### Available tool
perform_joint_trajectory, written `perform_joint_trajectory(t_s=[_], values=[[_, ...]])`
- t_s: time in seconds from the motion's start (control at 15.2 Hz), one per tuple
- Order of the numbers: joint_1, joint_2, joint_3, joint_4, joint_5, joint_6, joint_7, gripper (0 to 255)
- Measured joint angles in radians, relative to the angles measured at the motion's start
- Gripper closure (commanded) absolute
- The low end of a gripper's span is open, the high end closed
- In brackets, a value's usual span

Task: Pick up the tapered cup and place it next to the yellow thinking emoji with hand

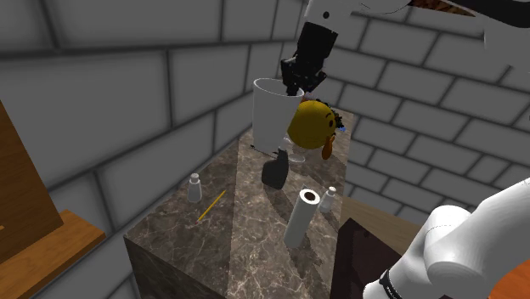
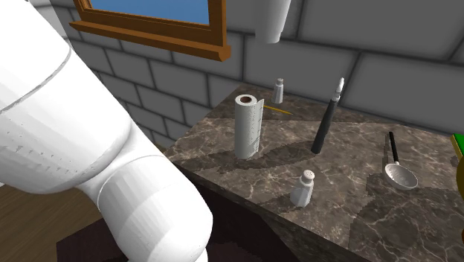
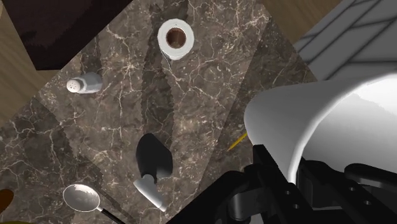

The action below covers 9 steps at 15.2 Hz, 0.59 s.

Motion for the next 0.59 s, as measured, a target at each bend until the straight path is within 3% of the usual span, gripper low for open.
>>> perform_joint_trajectory(t_s=[0.2, 0.59], values=[[-0.004, 0.012, -0.007, 0.048, -0.002, -0.037, -0.005, 255], [-0.054, -0.005, -0.105, 0.049, -0.017, -0.078, -0.145, 255]])
